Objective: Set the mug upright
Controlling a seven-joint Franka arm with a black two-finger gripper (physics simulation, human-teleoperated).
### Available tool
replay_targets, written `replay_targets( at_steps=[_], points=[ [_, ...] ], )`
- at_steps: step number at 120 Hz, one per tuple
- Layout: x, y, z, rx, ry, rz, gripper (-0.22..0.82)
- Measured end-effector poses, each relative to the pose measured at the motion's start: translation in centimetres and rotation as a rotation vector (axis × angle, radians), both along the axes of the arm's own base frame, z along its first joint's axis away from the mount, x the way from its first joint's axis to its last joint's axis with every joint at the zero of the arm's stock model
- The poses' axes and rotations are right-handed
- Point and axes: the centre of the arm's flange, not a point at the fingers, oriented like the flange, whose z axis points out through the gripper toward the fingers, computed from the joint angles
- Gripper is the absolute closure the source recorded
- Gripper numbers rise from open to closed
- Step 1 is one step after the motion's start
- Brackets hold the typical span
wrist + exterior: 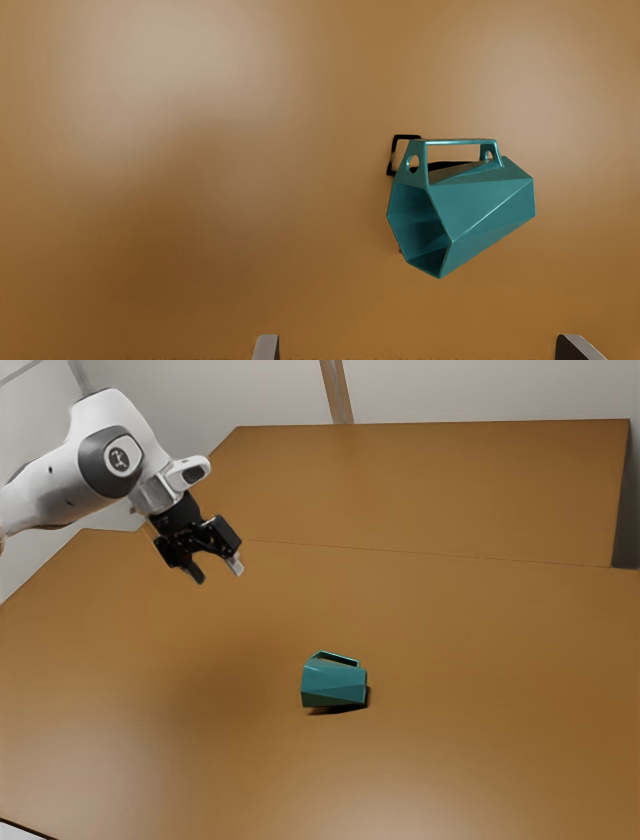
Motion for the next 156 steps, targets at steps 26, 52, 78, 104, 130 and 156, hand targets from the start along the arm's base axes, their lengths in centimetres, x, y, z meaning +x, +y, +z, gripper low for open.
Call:
replay_targets(
  at_steps=[26,52,78,104,130,156],
  points=[
    [0.4,-1.6,-8.3,-0.166,0.147,0.117,0.0],
    [-0.5,-3.9,-14.0,-0.248,0.272,0.193,0.0],
    [0.5,-5.6,-18.0,-0.3,0.345,0.253,0.0],
    [1.7,-7.1,-20.2,-0.354,0.371,0.306,0.0],
    [2.0,-9.5,-21.8,-0.407,0.396,0.336,0.0],
    [2.1,-10.4,-22.4,-0.429,0.405,0.36,0.41]
  ],
)
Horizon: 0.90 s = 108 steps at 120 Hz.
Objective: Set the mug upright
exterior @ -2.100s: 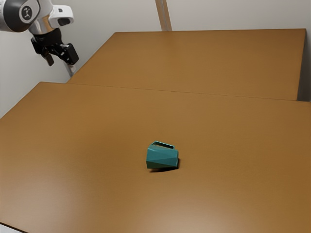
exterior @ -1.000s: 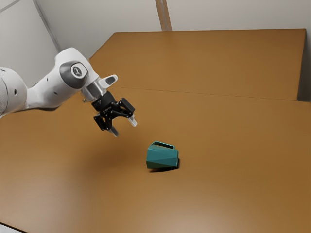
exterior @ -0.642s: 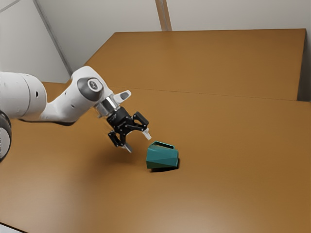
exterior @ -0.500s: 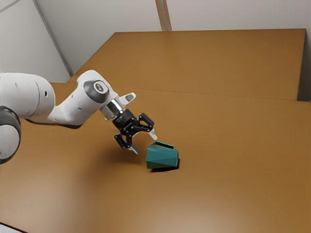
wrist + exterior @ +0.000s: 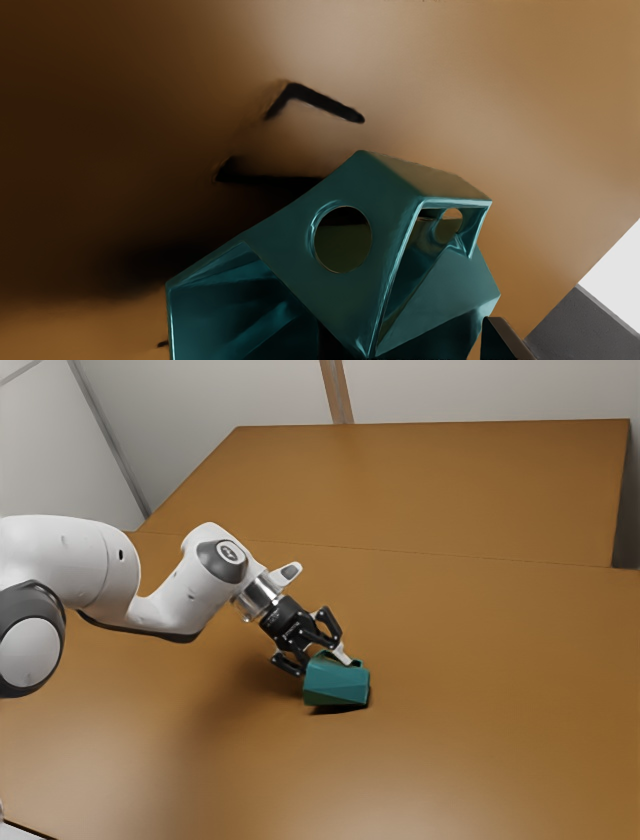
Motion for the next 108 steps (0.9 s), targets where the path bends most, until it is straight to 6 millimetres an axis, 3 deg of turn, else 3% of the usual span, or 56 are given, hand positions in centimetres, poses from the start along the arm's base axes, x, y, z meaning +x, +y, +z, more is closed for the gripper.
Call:
replay_targets(
  at_steps=[10,30,59,91,108],
  points=[
    [0.3,-0.4,0.4,-0.001,-0.007,0.003,0.54],
    [1.3,-1.5,1.8,-0.002,-0.036,-0.005,0.68],
    [1.7,-2.3,2.8,0.01,-0.054,-0.012,0.76],
    [1.2,-1.9,10.5,0.245,-0.241,-0.156,0.78],
    [0.6,-0.7,12.7,0.412,-0.307,-0.236,0.78]
  ],
)
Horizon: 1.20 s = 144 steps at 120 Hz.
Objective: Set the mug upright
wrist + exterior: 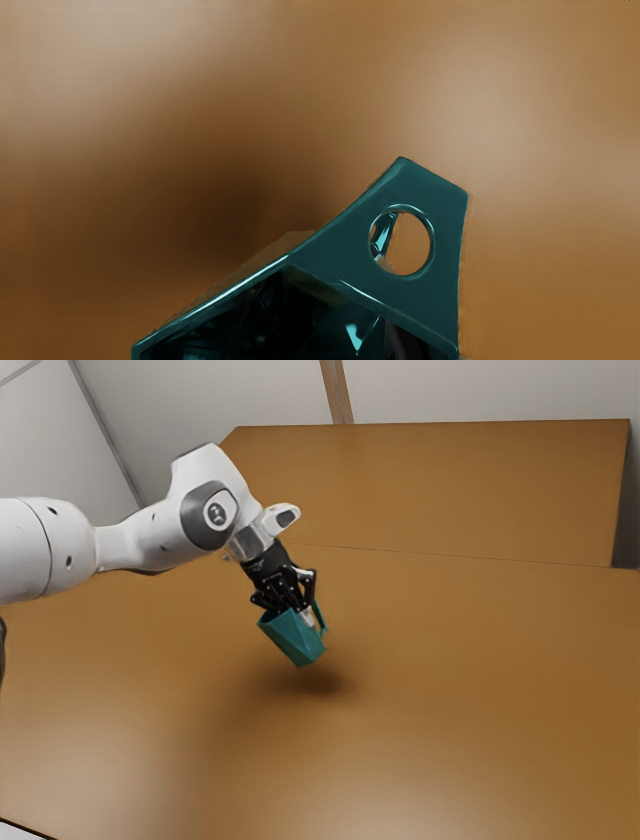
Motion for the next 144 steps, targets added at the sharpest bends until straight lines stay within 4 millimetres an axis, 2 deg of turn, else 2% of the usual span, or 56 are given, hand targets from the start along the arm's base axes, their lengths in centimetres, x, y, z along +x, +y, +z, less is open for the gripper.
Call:
replay_targets(
  at_steps=[16,42,65,84,118,132,144],
  points=[
    [-1.6,0.7,0.4,0.151,-0.046,-0.066,0.78],
    [-4.3,0.9,-1.3,0.312,-0.088,-0.152,0.78],
    [-6.2,1.1,-2.1,0.362,-0.096,-0.172,0.78],
    [-6.4,1.7,-2.9,0.373,-0.09,-0.154,0.78],
    [-5.6,2.6,-6.8,0.378,-0.05,-0.124,0.78],
    [-5.4,2.3,-7.6,0.378,-0.051,-0.125,0.79],
    [-5.4,1.9,-7.4,0.377,-0.059,-0.128,0.56]
  ],
)
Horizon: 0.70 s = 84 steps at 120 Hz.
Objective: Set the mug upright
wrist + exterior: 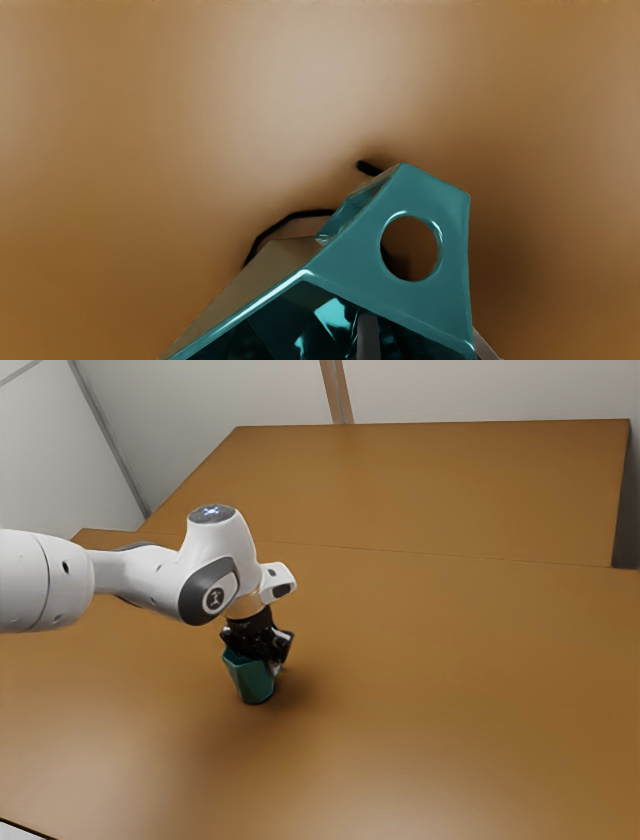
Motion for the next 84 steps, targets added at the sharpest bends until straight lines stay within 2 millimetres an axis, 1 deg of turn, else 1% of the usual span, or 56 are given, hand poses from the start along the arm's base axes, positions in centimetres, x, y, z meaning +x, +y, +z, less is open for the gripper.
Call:
replay_targets(
  at_steps=[8,15,23,32,44,52,60,73,84],
  points=[
    [0.0,-0.1,0.5,-0.001,-0.009,0.0,0.41],
    [0.0,0.0,1.3,-0.003,-0.025,0.002,0.32],
    [0.0,0.0,2.3,-0.005,-0.04,0.004,0.23],
    [-0.1,0.1,3.4,-0.008,-0.059,0.006,0.16],
    [-0.2,0.2,5.2,-0.012,-0.088,0.007,0.1],
    [-0.2,0.0,7.0,-0.017,-0.116,0.005,0.07],
    [-0.1,-0.7,8.7,-0.025,-0.141,-0.004,0.05],
    [0.7,-2.4,11.5,-0.029,-0.175,-0.037,0.03],
    [1.7,-2.5,14.2,-0.026,-0.189,-0.05,0.02]
  ],
)
